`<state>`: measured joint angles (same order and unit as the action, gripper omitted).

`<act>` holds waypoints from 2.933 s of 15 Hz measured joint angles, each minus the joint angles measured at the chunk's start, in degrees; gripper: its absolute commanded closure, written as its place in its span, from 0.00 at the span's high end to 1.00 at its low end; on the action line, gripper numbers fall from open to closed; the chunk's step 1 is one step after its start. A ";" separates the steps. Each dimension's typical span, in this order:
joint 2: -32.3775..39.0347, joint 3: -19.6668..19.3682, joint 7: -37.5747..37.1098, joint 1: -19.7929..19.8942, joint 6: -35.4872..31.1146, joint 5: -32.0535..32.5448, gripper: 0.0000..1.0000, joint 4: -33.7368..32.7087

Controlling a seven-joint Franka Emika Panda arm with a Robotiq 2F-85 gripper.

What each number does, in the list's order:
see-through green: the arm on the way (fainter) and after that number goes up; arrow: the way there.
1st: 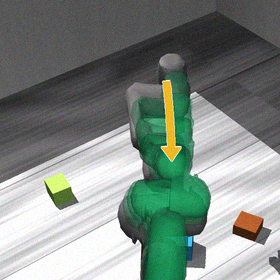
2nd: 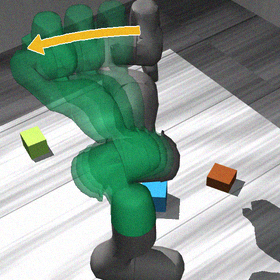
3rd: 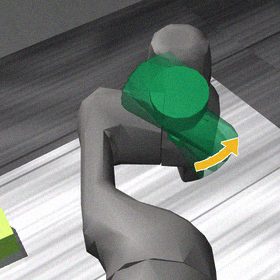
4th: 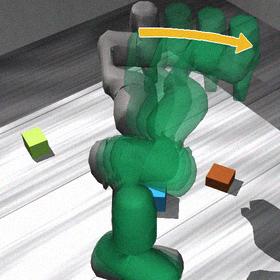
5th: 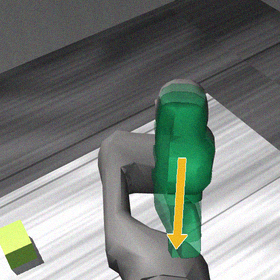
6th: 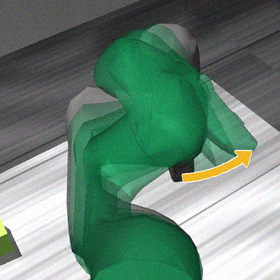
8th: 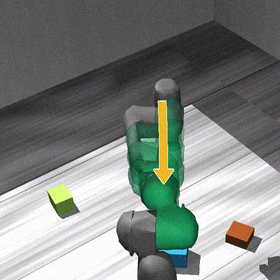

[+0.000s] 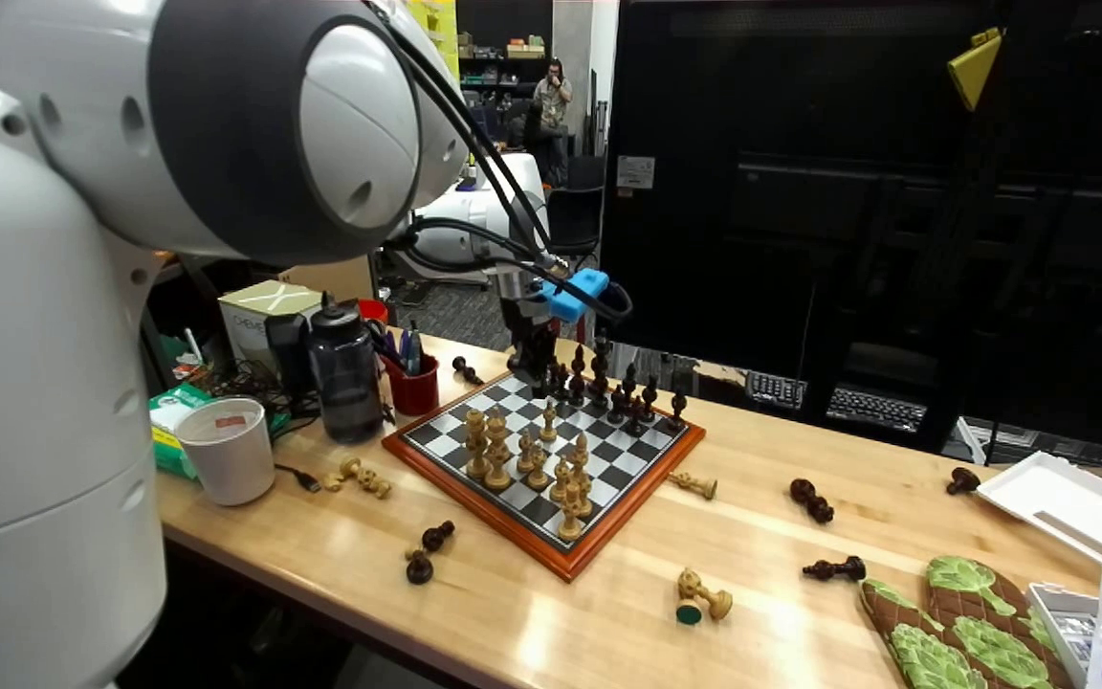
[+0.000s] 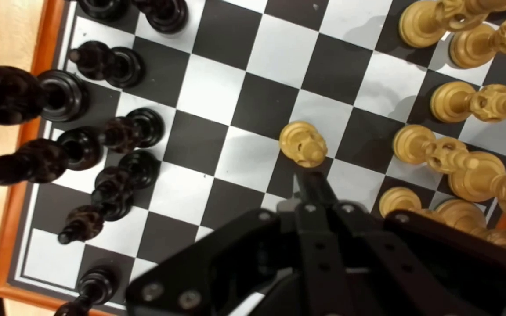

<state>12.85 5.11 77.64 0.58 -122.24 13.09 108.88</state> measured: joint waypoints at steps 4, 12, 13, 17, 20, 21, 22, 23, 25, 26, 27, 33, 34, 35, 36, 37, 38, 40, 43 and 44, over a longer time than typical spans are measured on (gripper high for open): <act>-0.31 -0.08 0.00 0.02 0.29 0.00 0.36 0.00; -0.77 -0.64 0.07 0.46 1.13 0.00 0.90 0.00; -0.78 -0.76 0.19 0.56 1.13 0.00 0.98 0.00; -0.72 -1.10 0.97 0.82 1.13 -0.05 1.00 0.01; -0.34 -1.21 1.72 0.84 1.13 -0.11 1.00 0.00; -0.16 -1.21 1.88 0.84 1.13 -0.15 1.00 0.00; 0.03 -1.22 2.02 0.84 1.13 -0.27 1.00 -0.01; 0.24 -1.23 2.21 0.87 1.13 -0.57 1.00 -0.01; 0.66 -1.24 2.85 1.01 1.12 -1.45 0.74 -0.03; 0.83 -1.26 3.09 1.07 1.11 -1.82 0.71 -0.04; 0.99 -1.29 3.32 1.12 1.08 -2.05 0.71 -0.05; 1.32 -1.31 4.27 1.30 1.07 -2.09 0.26 -0.07; 1.33 -1.31 4.32 1.30 1.07 -2.09 0.18 -0.07; 1.33 -1.31 4.36 1.30 1.07 -2.09 0.11 -0.08; 1.33 -1.31 4.38 1.30 1.08 -2.09 0.02 -0.09; 1.33 -1.31 4.38 1.30 1.10 -2.09 0.00 -0.12; 1.33 -1.31 4.38 1.28 1.10 -2.09 0.00 -0.16; 1.30 -1.27 4.38 1.20 1.16 -2.09 0.03 -0.57; 1.28 -1.14 4.37 0.73 1.43 -2.06 0.03 -1.02; 1.22 -1.06 4.36 0.49 1.59 -2.05 0.03 -1.13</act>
<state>14.07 4.05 81.99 1.07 -120.65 11.04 107.74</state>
